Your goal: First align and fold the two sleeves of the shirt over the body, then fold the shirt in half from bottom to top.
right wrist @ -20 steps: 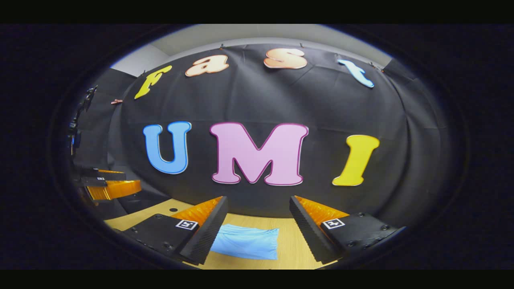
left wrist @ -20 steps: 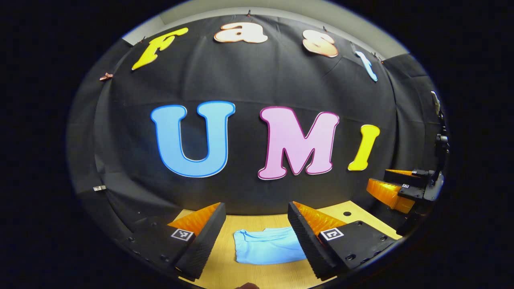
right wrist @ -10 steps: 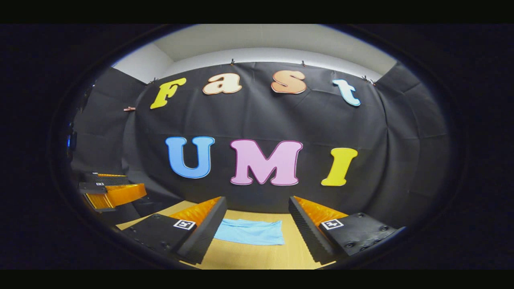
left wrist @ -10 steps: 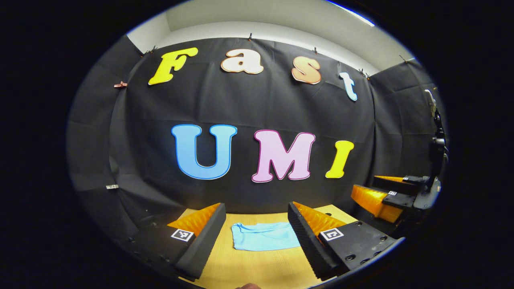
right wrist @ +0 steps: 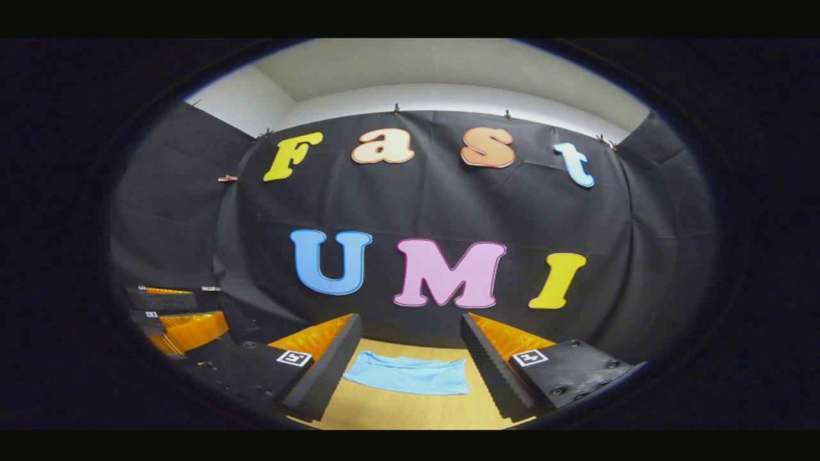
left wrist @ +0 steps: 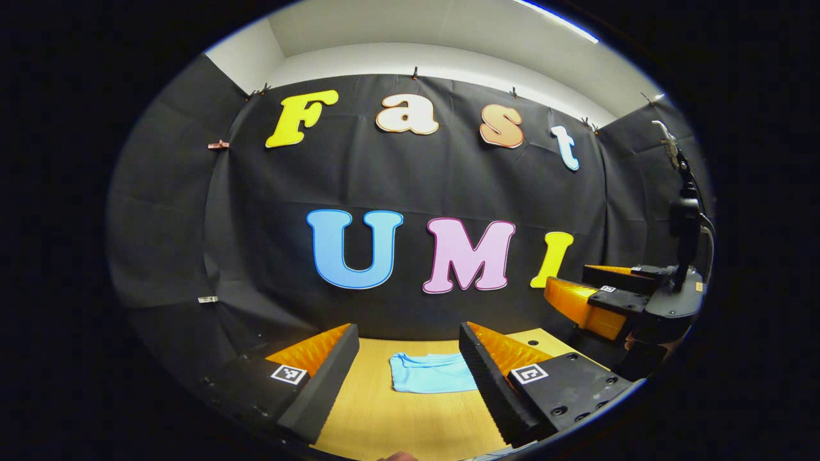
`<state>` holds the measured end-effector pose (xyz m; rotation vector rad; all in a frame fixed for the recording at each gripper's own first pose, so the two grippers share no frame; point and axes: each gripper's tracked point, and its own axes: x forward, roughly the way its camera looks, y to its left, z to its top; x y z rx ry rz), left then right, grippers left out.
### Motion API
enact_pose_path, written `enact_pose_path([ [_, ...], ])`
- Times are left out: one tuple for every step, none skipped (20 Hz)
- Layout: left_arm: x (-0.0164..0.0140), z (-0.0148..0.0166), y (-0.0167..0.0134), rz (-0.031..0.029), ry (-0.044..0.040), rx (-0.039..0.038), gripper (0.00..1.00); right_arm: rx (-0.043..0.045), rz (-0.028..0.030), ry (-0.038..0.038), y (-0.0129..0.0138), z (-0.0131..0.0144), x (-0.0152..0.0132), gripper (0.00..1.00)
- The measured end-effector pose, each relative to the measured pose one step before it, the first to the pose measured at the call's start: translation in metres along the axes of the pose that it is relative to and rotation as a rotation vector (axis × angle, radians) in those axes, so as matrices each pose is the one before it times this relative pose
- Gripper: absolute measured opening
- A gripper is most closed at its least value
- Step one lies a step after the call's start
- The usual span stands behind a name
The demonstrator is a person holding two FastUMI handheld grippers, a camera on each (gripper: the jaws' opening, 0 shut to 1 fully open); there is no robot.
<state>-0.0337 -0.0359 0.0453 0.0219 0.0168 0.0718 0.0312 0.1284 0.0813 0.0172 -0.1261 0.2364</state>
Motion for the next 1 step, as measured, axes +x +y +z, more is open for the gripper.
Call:
enact_pose_path([
  [-0.00225, 0.00181, 0.00254, 0.00771, -0.00343, -0.00399, 1.00, -0.00056, 0.01325, 0.00778, 0.00608, -0.00077, 0.00064, 0.97],
])
